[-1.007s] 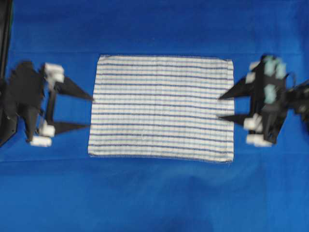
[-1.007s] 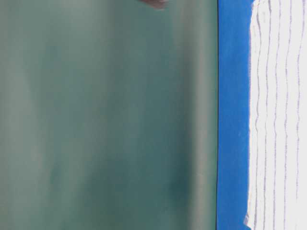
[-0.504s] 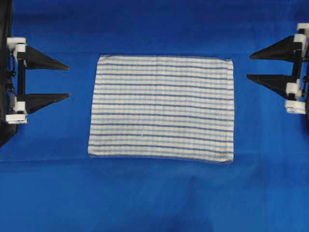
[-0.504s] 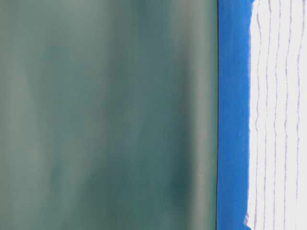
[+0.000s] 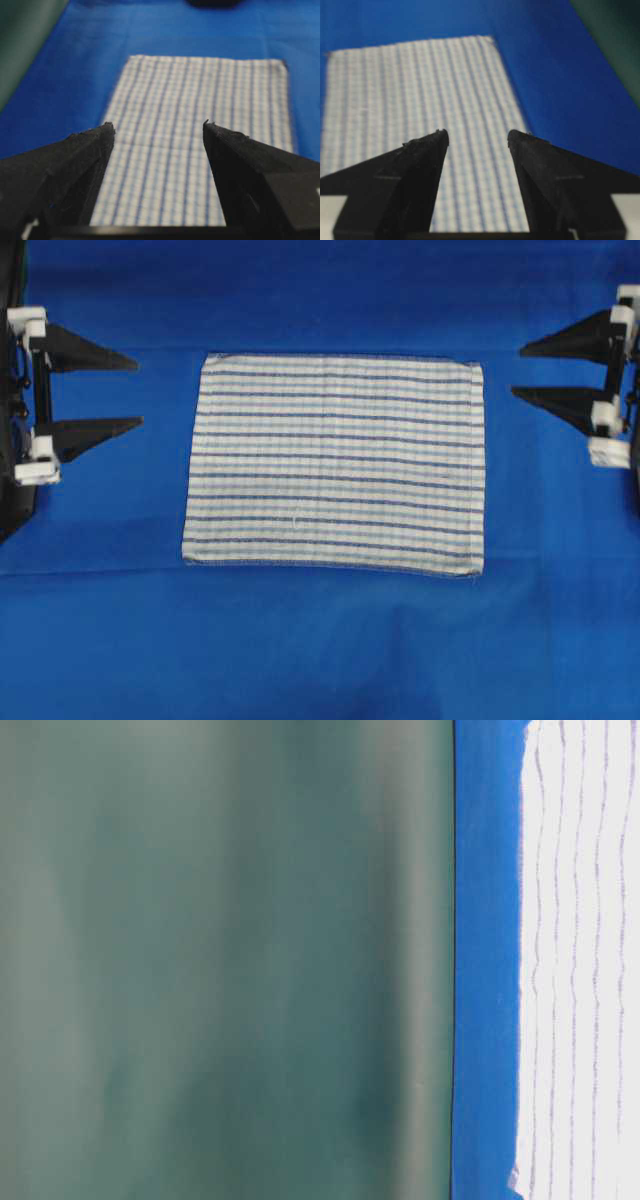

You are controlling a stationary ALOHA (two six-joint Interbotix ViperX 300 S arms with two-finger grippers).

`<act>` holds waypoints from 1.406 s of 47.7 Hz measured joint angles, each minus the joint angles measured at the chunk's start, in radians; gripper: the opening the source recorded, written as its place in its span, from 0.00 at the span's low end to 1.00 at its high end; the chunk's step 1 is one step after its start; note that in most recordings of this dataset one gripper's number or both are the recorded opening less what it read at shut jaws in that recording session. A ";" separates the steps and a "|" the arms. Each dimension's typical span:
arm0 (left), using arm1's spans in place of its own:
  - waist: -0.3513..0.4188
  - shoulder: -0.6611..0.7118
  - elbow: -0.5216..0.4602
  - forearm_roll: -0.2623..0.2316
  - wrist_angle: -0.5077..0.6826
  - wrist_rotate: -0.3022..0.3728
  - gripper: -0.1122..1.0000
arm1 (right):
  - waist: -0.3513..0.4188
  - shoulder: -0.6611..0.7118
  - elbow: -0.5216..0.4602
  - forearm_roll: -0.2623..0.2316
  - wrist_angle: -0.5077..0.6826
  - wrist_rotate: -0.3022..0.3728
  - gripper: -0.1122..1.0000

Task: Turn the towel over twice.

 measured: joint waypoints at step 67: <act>0.305 1.051 -0.170 0.002 -0.316 -0.005 0.69 | -0.387 0.810 -0.035 0.005 -0.273 0.000 0.62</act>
